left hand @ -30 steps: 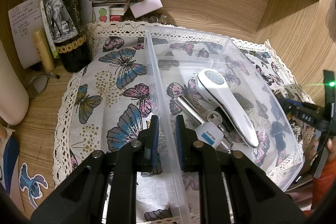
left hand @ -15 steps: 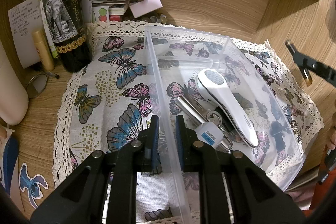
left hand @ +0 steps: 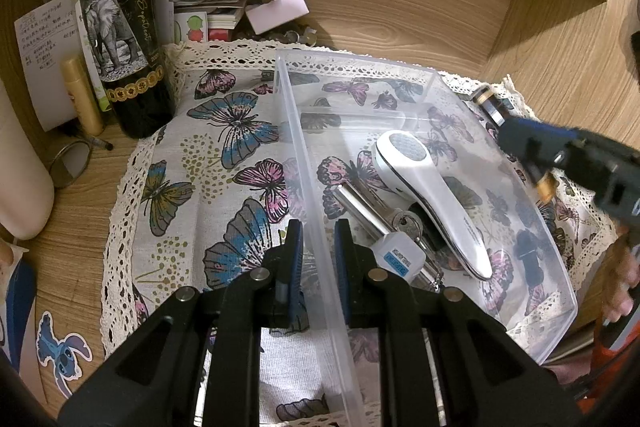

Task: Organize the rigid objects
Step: 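Carry the black bottle into the box and release it, then grasp the small black item on the cloth with the right gripper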

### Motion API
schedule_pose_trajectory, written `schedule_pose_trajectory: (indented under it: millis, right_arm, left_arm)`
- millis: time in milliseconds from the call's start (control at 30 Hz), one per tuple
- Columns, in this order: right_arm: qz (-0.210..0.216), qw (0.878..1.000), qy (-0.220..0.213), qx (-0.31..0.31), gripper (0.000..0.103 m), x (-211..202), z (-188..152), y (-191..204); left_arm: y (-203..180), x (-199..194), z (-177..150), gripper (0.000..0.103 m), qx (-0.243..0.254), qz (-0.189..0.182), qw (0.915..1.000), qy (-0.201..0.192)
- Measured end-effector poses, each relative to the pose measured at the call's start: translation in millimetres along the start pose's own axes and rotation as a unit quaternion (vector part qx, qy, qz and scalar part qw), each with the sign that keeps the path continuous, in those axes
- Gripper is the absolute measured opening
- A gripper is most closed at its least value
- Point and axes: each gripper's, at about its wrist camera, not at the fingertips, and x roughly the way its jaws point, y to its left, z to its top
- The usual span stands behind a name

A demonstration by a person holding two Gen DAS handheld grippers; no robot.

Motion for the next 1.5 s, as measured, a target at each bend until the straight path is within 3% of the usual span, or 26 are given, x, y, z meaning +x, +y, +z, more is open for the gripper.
schedule_pose_trajectory:
  millis: [367, 767, 933, 1133, 1333, 1500]
  right_arm:
    - [0.024, 0.998, 0.063, -0.004, 0.021, 36, -11, 9]
    - [0.02, 0.998, 0.052, -0.022, 0.022, 28, -7, 14]
    - [-0.007, 1.0, 0.023, -0.007, 0.026, 2, -6, 1]
    - [-0.061, 0.997, 0.001, 0.036, 0.04, -33, -17, -31]
    - [-0.106, 0.991, 0.026, 0.078, 0.045, -45, -45, -59]
    - [-0.103, 0.987, 0.069, 0.103, 0.045, -37, -72, -68]
  left_arm:
    - [0, 0, 0, 0.015, 0.0, 0.0, 1.0, 0.0]
    - [0, 0, 0, 0.015, 0.0, 0.001, 1.0, 0.0]
    - [0, 0, 0, 0.015, 0.0, 0.001, 1.0, 0.0]
    - [-1, 0, 0, 0.015, 0.0, 0.0, 1.0, -0.001]
    - [-1, 0, 2, 0.015, -0.001, -0.002, 1.0, -0.001]
    - [-1, 0, 2, 0.015, 0.0, -0.001, 1.0, -0.002]
